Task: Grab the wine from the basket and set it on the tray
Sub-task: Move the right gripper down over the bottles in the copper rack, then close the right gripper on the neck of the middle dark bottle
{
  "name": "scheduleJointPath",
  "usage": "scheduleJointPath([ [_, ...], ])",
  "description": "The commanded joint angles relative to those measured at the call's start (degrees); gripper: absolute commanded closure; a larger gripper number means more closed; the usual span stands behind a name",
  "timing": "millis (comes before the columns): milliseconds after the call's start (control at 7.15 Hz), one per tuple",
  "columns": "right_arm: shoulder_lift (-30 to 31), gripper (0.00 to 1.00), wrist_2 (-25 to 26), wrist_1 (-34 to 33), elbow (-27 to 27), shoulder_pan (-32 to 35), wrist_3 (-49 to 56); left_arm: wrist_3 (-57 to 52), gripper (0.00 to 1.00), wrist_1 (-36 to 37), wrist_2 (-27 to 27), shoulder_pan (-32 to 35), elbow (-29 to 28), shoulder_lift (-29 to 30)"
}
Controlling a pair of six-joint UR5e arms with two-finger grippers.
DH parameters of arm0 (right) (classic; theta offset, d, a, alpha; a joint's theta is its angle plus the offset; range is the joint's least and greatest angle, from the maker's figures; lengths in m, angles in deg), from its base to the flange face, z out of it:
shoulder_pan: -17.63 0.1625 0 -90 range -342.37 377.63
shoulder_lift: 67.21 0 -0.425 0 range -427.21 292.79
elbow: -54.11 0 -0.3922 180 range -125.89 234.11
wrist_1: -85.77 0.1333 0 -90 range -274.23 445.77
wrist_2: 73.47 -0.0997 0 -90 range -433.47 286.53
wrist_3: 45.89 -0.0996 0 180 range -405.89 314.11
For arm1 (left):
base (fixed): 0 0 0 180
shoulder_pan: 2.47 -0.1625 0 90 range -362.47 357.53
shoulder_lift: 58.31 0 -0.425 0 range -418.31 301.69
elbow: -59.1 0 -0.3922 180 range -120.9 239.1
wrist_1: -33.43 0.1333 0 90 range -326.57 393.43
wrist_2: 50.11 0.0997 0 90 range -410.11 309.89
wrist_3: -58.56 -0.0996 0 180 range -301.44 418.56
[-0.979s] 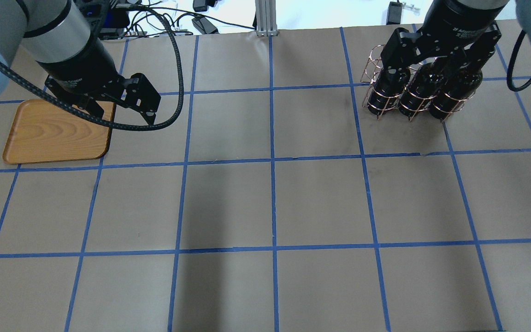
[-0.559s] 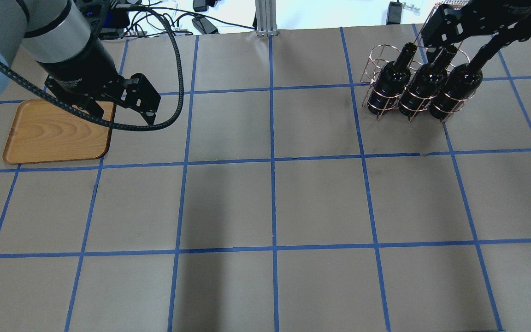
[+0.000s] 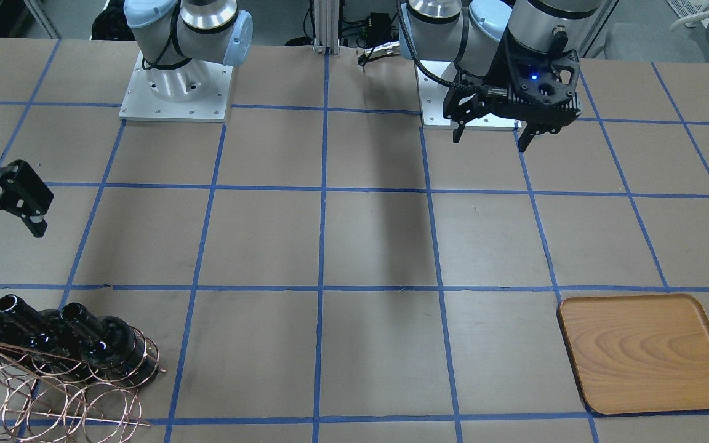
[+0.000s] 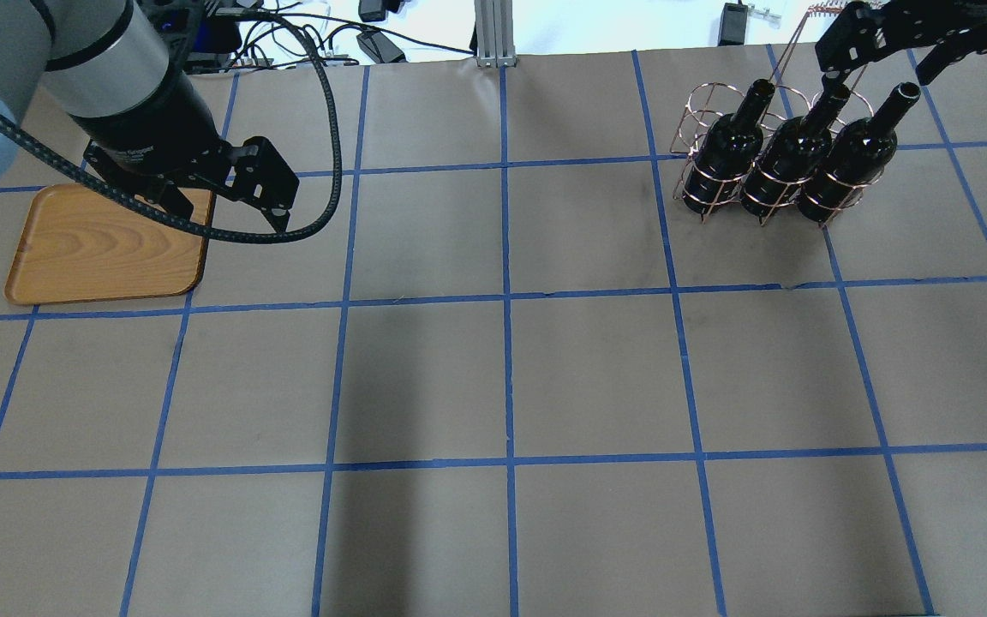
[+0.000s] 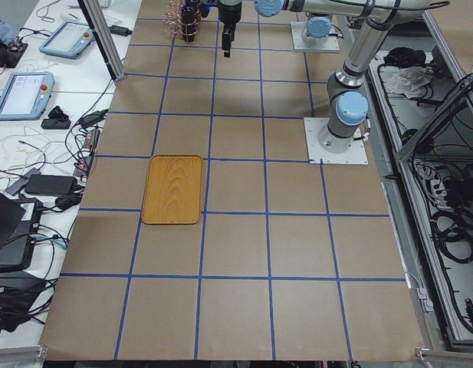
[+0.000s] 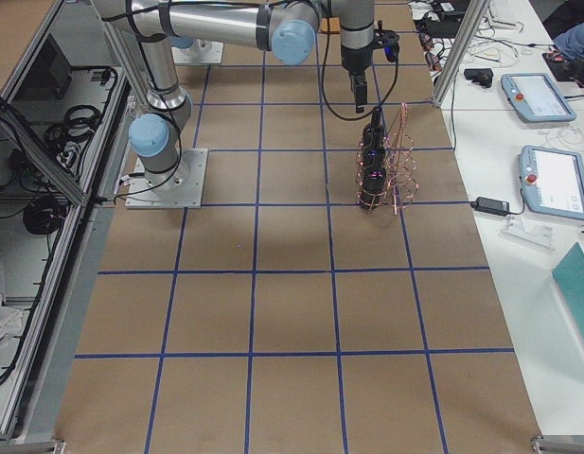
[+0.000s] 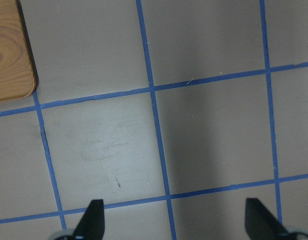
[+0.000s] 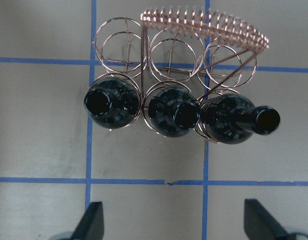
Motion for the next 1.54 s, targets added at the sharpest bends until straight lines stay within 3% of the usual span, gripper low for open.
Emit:
scheduleJointPath([
  [0,-4.7,0.18,0.0,-5.0,0.0,-0.1,0.6,0.0,0.00,0.0,0.1,0.0,0.0,0.0],
  [559,-9.6,0.18,0.2,-7.6,-0.1,-0.1,1.7,0.0,0.00,0.0,0.0,0.0,0.0,0.0],
  [839,-10.4,0.25,0.5,-9.1,-0.1,-0.1,1.7,0.0,0.00,0.0,0.1,0.0,0.0,0.0],
  [1399,-10.4,1.00,0.8,-8.4,-0.2,-0.1,1.7,0.0,0.00,-0.1,0.1,0.0,0.0,0.0],
])
